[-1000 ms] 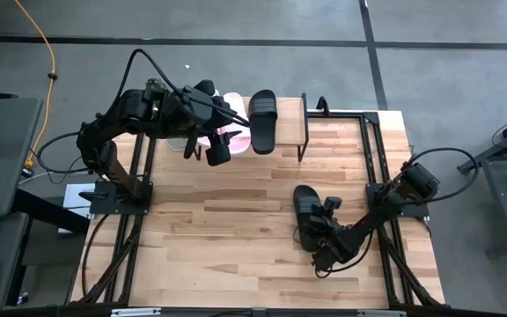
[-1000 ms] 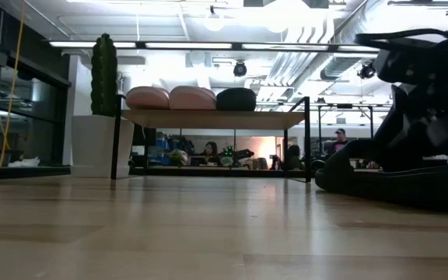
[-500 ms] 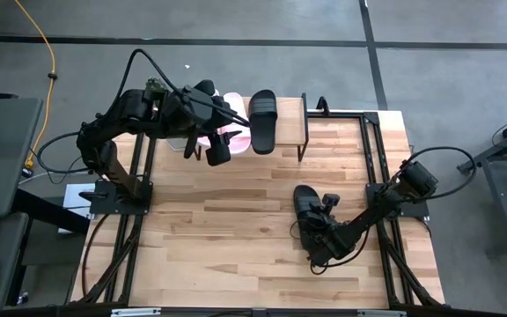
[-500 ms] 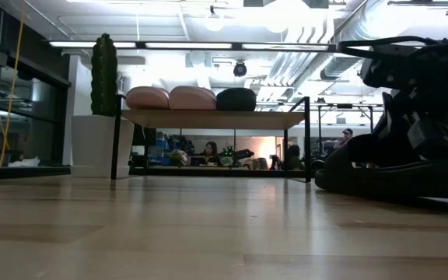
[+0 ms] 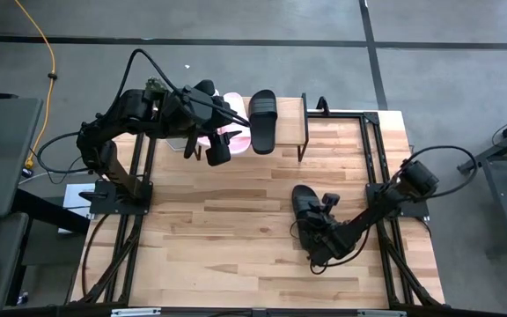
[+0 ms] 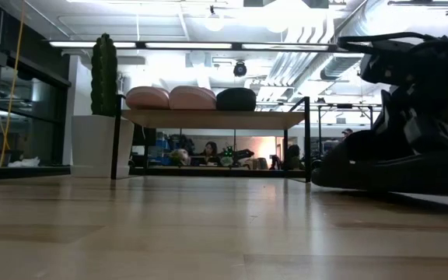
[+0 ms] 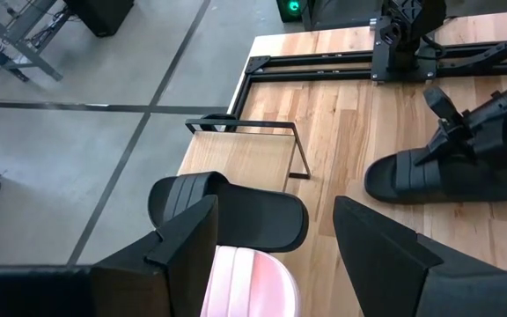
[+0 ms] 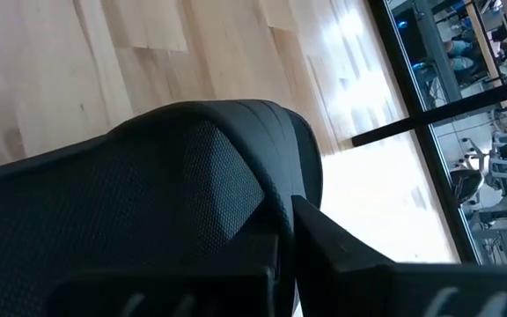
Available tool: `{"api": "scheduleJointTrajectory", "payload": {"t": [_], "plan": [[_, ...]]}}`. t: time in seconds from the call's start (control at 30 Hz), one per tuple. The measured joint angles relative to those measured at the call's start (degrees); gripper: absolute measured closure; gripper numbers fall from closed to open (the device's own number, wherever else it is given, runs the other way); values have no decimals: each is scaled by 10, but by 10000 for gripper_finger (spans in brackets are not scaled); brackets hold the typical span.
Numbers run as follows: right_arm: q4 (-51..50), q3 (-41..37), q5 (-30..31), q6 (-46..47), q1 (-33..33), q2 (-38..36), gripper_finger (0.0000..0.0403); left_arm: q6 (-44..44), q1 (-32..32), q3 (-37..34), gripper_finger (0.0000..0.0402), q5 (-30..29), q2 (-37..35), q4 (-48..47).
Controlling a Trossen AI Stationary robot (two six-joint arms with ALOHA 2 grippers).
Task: Pick and place slides into the shelf
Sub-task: Put the black slipper on the shelf
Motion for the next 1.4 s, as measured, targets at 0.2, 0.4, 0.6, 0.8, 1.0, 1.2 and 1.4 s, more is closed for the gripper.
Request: {"api": "scheduleJointTrajectory", "payload": {"t": [0.2, 0.4, 0.6, 0.8, 1.0, 1.2, 1.4], "plan": [[-6, 0, 1, -19, -10, -25, 402, 0, 0, 0, 188, 0, 0, 0], [-20, 0, 15, -41, -11, -74, 402, 0, 0, 0, 188, 0, 0, 0], [-27, 0, 23, -75, -12, -130, 402, 0, 0, 0, 188, 0, 0, 0], [-29, 0, 30, -127, -41, -180, 402, 0, 0, 0, 188, 0, 0, 0], [-29, 1, 31, -191, -87, -220, 403, 0, 0, 0, 188, 0, 0, 0], [-31, 36, 46, -260, -124, -238, 403, 0, 0, 0, 188, 0, 0, 0], [-30, 91, 64, -342, -151, -239, 403, 0, 0, 0, 188, 0, 0, 0]]}}
